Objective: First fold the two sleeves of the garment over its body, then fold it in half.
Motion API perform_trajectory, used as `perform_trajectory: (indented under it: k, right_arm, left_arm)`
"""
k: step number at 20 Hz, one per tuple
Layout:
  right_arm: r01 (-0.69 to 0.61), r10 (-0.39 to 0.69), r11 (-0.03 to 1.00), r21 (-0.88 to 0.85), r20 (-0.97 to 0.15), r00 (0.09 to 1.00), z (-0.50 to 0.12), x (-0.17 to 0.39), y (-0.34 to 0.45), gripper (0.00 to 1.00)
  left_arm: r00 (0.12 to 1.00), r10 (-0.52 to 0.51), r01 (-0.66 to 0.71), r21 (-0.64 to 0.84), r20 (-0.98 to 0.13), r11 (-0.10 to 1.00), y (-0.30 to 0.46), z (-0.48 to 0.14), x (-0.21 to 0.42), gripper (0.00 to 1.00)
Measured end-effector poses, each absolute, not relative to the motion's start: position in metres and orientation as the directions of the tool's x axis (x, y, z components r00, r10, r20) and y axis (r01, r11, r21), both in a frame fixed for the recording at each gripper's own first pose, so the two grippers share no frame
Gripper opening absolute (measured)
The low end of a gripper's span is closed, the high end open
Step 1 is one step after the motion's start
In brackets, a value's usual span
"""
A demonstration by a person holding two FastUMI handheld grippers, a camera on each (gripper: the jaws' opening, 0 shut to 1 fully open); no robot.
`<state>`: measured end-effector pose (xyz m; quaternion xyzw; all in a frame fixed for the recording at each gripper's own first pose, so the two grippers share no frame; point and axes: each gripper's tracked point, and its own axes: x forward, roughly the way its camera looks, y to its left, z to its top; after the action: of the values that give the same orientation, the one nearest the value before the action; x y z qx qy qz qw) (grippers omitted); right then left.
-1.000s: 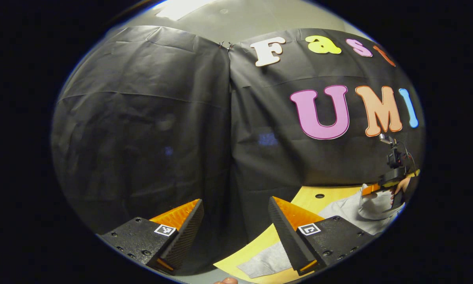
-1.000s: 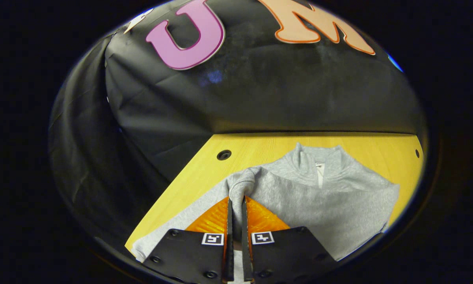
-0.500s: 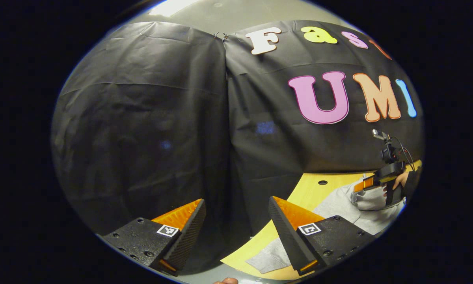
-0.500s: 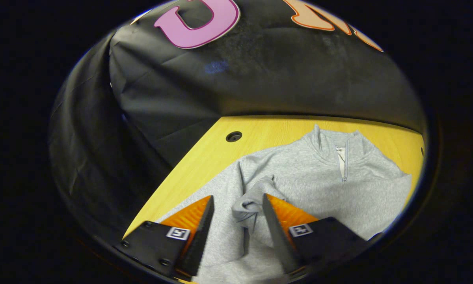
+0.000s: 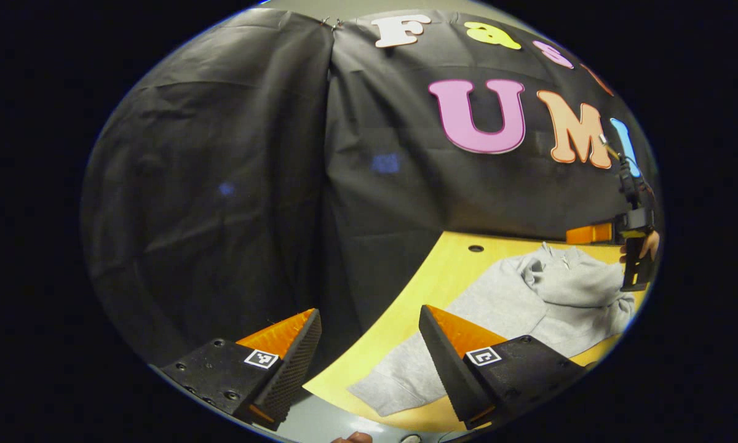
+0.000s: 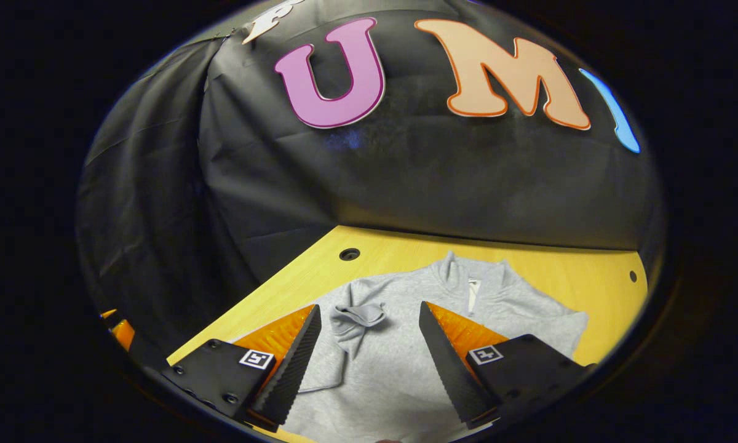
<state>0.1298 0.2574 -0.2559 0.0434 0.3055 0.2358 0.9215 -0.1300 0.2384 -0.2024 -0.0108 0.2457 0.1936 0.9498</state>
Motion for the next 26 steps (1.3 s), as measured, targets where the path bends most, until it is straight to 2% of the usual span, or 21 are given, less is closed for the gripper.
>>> perform_trajectory:
  k: [1,13,14,15,21,26]
  right_arm:
    - [-0.398,0.452,0.890,0.221,-0.539,0.711,-0.252,0.127,0.248,0.98]
    - [-0.282,0.323,0.946,0.160,-0.532,0.783,-0.237,0.106,0.142,0.96]
    - [-0.276,0.314,0.949,0.152,-0.534,0.785,-0.237,0.105,0.136,0.99]
    - [-0.271,0.304,0.952,0.142,-0.535,0.788,-0.238,0.103,0.131,0.96]
    - [-0.254,0.279,0.959,0.123,-0.533,0.799,-0.234,0.098,0.113,0.99]
    - [-0.237,0.263,0.964,0.116,-0.515,0.816,-0.226,0.097,0.100,0.96]
  left_arm:
    - [0.795,0.353,-0.373,0.062,-0.494,0.926,0.236,-0.212,-0.132,0.94]
    - [0.664,0.241,-0.363,-0.023,-0.708,0.932,0.208,-0.322,-0.150,0.95]
    - [0.651,0.238,-0.373,-0.030,-0.721,0.928,0.207,-0.329,-0.153,0.95]
    - [0.641,0.237,-0.381,-0.035,-0.730,0.924,0.207,-0.334,-0.154,0.95]
    - [0.592,0.233,-0.402,-0.032,-0.772,0.915,0.207,-0.355,-0.164,0.96]
    - [0.590,0.254,-0.394,0.001,-0.767,0.919,0.207,-0.356,-0.162,0.95]
